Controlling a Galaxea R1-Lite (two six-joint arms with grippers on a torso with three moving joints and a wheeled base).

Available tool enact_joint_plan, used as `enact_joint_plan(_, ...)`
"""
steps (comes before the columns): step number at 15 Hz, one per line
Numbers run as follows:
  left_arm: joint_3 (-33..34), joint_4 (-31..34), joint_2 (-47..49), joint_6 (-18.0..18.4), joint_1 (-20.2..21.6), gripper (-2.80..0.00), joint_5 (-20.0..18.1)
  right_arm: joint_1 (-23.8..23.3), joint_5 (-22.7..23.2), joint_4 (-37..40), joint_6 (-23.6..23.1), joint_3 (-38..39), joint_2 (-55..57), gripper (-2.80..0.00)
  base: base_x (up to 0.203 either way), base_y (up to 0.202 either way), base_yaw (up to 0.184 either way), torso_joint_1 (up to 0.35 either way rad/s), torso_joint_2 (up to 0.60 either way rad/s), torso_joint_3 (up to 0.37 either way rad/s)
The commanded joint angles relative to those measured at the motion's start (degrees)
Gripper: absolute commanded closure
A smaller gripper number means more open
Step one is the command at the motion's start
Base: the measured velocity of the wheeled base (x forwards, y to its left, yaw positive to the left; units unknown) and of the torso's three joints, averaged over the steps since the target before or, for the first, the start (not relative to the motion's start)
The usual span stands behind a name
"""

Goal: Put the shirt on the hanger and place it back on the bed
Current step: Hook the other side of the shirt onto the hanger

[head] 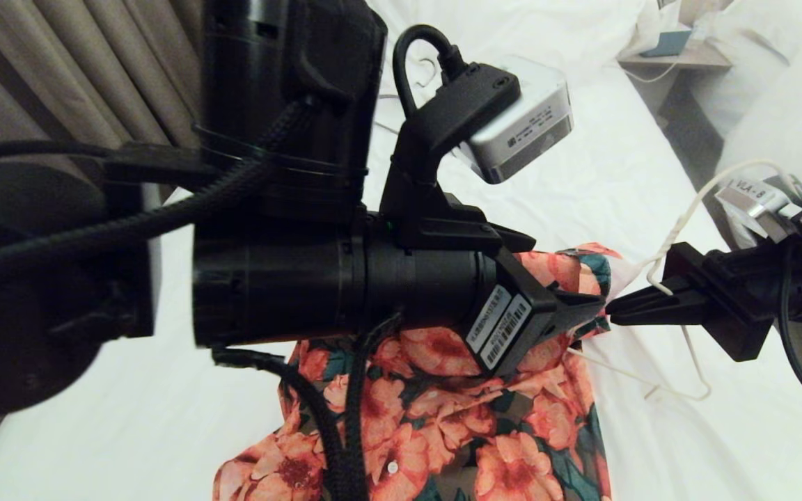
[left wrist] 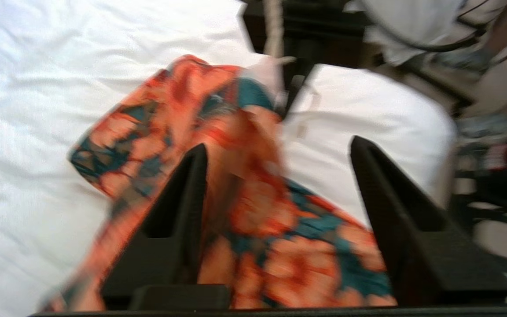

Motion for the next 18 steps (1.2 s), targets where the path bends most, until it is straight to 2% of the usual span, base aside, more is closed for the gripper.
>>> enact_joint_plan(1, -0.18, -6.03, 5.65, 3.50, 2.32, -2.80, -0.27, 0.02, 0.49, 0.12, -0.59, 0.56, -0.14, 0.00, 0.000, 0.000, 0.000, 0.000, 0.00, 0.000)
enact_joint_plan(3, -1.18, -9.96, 8.06, 6.46, 3.49, -2.80, -0.32, -0.15, 0.60, 0.00, -1.11, 1.07, 0.02, 0.00, 0.000, 0.000, 0.000, 0.000, 0.00, 0.000)
enact_joint_plan(13, -2.26, -10.33, 11.07, 6.59, 3.06, -2.80, 0.03, 0.03, 0.69, -0.14, -1.17, 0.57, -0.16, 0.00, 0.000, 0.000, 0.000, 0.000, 0.00, 0.000)
enact_joint_plan(14, -2.26, -10.27, 11.04, 6.67, 3.06, -0.89, 0.03, 0.03, 0.69, -0.14, -1.17, 0.55, -0.16, 0.00, 0.000, 0.000, 0.000, 0.000, 0.00, 0.000)
enact_joint_plan(15, -2.18, -9.98, 10.90, 6.76, 3.06, 0.00, 0.03, 0.03, 0.69, -0.14, -1.17, 0.48, -0.15, 0.00, 0.000, 0.000, 0.000, 0.000, 0.00, 0.000)
enact_joint_plan(18, -1.83, -9.98, 10.81, 6.76, 2.97, 0.00, 0.03, 0.03, 0.69, -0.14, -1.09, -0.15, 0.02, 0.00, 0.000, 0.000, 0.000, 0.000, 0.00, 0.000)
